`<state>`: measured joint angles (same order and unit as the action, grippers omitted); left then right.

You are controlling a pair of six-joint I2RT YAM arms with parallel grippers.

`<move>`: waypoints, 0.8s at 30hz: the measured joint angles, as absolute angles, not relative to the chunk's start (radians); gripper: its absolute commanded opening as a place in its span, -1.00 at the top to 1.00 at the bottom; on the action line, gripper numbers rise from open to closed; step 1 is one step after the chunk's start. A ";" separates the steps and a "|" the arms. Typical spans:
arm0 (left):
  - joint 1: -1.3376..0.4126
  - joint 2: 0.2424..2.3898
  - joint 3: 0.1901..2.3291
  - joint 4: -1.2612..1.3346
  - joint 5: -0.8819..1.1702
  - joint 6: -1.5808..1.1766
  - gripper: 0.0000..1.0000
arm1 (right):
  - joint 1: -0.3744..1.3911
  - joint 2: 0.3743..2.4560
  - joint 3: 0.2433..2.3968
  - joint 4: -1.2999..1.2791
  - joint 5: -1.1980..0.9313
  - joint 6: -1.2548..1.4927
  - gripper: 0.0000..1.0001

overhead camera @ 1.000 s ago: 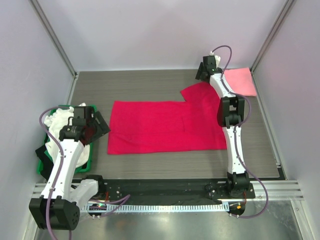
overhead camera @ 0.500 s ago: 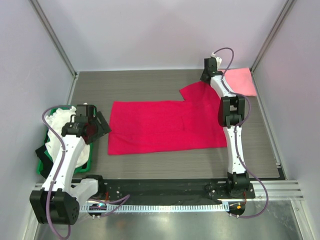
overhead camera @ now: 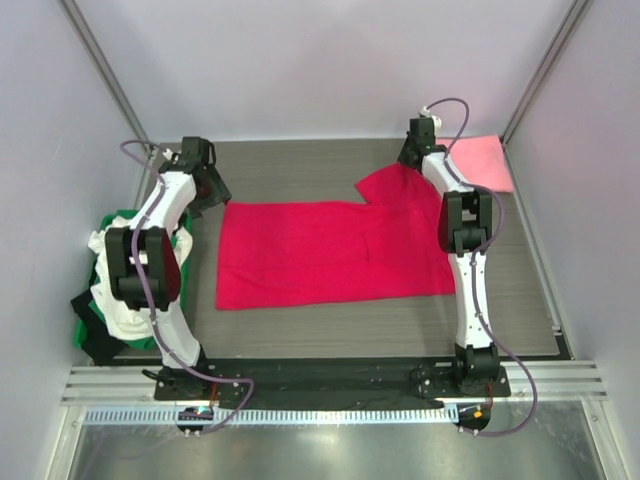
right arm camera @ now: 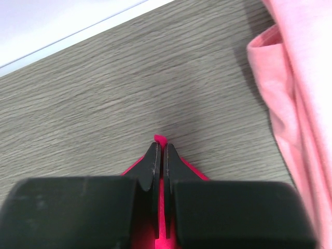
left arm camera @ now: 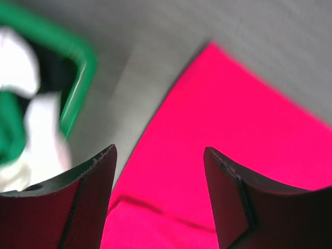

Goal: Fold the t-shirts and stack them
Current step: Fold the tshirt

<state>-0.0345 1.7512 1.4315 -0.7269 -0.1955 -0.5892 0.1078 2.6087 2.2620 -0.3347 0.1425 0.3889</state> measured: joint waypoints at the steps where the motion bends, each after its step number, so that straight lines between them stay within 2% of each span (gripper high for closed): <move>1: -0.033 1.817 1.494 -0.731 -0.197 -0.588 -0.35 | 0.108 2.609 2.260 -0.330 0.134 0.391 0.98; 6: -0.030 2.098 1.769 -0.709 -0.188 -0.562 -0.37 | 0.108 2.609 2.257 -0.319 0.097 0.396 0.98; 12: -0.025 2.275 1.906 -0.717 -0.162 -0.522 -0.36 | 0.109 2.609 2.255 -0.315 0.063 0.399 0.98; 18: -0.024 2.313 1.918 -0.726 -0.140 -0.516 -0.25 | 0.109 2.609 2.251 -0.309 0.045 0.399 0.97; 24: -0.024 2.313 1.914 -0.724 -0.128 -0.522 0.01 | 0.109 2.609 2.246 -0.299 0.037 0.399 0.97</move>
